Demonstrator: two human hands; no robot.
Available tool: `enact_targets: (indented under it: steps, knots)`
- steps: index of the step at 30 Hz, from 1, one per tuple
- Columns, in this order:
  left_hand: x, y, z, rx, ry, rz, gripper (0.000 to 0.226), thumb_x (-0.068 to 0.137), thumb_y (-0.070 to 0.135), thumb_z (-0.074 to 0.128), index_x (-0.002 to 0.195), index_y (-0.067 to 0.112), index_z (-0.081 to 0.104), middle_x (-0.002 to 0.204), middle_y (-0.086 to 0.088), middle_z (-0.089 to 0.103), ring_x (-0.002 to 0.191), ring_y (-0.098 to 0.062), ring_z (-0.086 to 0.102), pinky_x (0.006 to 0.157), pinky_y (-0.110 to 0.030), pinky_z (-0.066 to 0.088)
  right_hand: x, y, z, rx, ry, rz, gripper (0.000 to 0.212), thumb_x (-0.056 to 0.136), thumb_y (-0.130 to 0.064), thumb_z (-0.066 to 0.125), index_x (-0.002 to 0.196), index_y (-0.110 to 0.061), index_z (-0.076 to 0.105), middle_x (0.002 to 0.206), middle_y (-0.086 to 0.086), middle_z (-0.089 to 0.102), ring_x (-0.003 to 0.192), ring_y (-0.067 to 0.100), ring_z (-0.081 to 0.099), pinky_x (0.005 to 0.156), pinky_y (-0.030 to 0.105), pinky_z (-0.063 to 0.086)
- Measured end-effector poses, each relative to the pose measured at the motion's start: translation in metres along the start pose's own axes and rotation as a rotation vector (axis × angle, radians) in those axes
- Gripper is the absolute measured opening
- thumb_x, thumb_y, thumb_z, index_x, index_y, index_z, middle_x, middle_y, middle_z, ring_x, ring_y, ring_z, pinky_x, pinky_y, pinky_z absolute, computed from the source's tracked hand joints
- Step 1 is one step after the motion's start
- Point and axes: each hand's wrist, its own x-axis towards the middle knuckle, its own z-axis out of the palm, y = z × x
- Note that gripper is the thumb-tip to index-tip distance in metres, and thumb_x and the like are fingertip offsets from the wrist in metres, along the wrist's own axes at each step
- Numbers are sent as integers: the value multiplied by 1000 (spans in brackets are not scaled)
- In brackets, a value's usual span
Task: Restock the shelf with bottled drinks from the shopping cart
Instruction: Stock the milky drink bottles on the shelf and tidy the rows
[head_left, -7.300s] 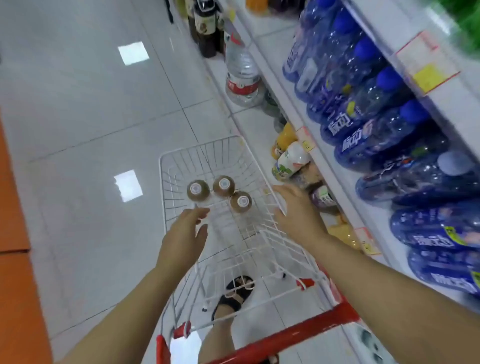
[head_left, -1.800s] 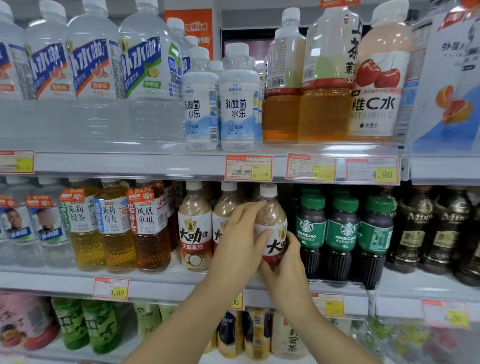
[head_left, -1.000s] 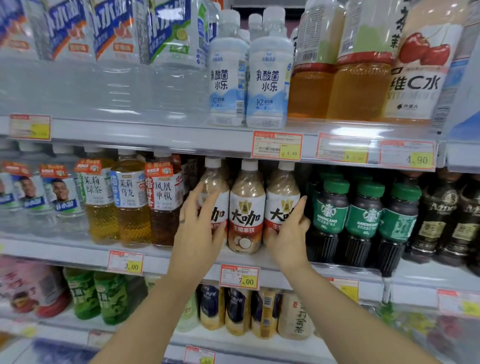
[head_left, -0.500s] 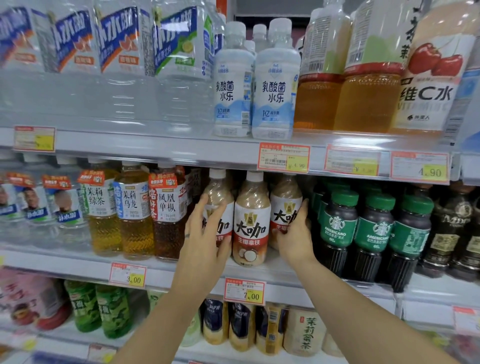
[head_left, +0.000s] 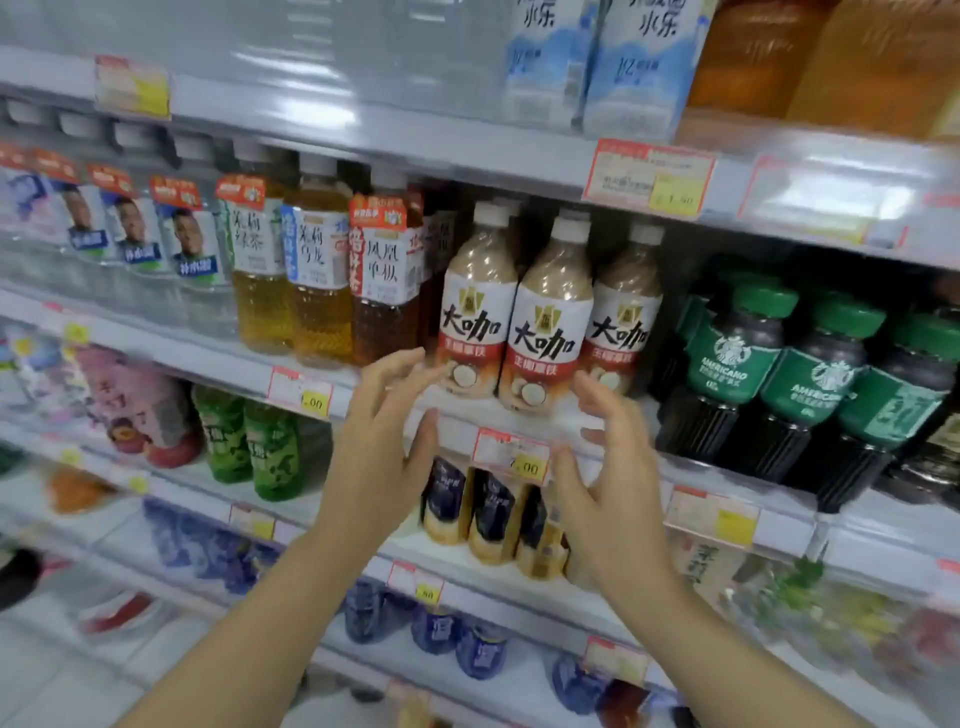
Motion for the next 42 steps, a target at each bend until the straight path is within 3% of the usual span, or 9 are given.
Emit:
enact_targets:
  steps: [3, 6, 14, 19, 24, 27, 34, 38, 42]
  knots:
    - [-54, -11, -14, 27, 17, -119, 28, 90, 4, 51, 117, 7, 59, 116, -9, 53, 96, -4, 49, 84, -7, 39, -34, -4, 35, 19, -260, -47, 36, 91, -15, 52, 125, -25, 49, 120, -10, 51, 115, 5, 46, 95, 18, 38]
    - [-133, -35, -30, 103, -53, -356, 26, 90, 5, 52, 114, 8, 62, 110, -8, 59, 86, -13, 54, 69, -27, 47, -70, 6, 97, 8, -598, 4, 31, 93, -17, 51, 123, -23, 53, 119, -8, 53, 113, 8, 46, 92, 22, 41]
    - [-376, -80, -87, 280, -162, -1230, 29, 90, 2, 53, 112, 18, 64, 103, 10, 57, 95, -11, 58, 77, -18, 39, -200, 72, 278, -152, -1391, 37, 43, 89, -20, 56, 131, -16, 46, 132, 6, 48, 122, 24, 44, 98, 36, 40]
    - [-488, -108, -89, 298, -268, -1499, 23, 91, 15, 56, 113, 19, 62, 108, 3, 60, 90, -11, 59, 76, -23, 42, -280, 121, 350, -272, -1625, 38, 52, 91, -25, 53, 140, -20, 37, 139, 9, 40, 125, 27, 41, 99, 36, 40]
    - [-570, -161, -55, 307, -671, -1582, 38, 89, 16, 58, 126, 19, 51, 128, -2, 49, 108, -21, 55, 76, -24, 41, -325, 152, 383, -261, -1549, 88, 49, 88, -16, 57, 136, -19, 46, 136, 3, 41, 108, 24, 55, 86, 27, 42]
    - [-607, -195, -32, 366, -896, -1542, 49, 86, 20, 58, 133, 23, 45, 138, -3, 41, 118, -24, 50, 90, -37, 48, -337, 164, 390, -258, -1546, 25, 48, 89, -15, 56, 136, -16, 46, 136, 3, 43, 111, 25, 54, 90, 29, 42]
    - [-665, -241, 14, 609, -1537, -1211, 67, 84, 33, 55, 142, 33, 23, 148, 5, 31, 135, -22, 31, 110, -51, 16, -349, 176, 395, -199, -1462, -14, 45, 92, -16, 53, 136, -17, 45, 133, 1, 44, 101, 19, 55, 83, 26, 40]
    - [-678, -248, 23, 644, -1552, -1128, 74, 74, 39, 66, 138, 36, 28, 137, 5, 42, 126, -24, 42, 108, -52, 24, -355, 183, 393, -175, -1439, -25, 47, 91, -19, 55, 136, -17, 44, 134, 0, 43, 104, 16, 53, 79, 22, 34]
    - [-661, -238, 13, 590, -1269, -1301, 78, 64, 50, 69, 133, 37, 35, 120, 3, 54, 107, -26, 54, 82, -41, 45, -358, 185, 391, -145, -1452, 17, 44, 91, -20, 55, 134, -17, 47, 132, 3, 45, 112, 20, 51, 87, 29, 40]
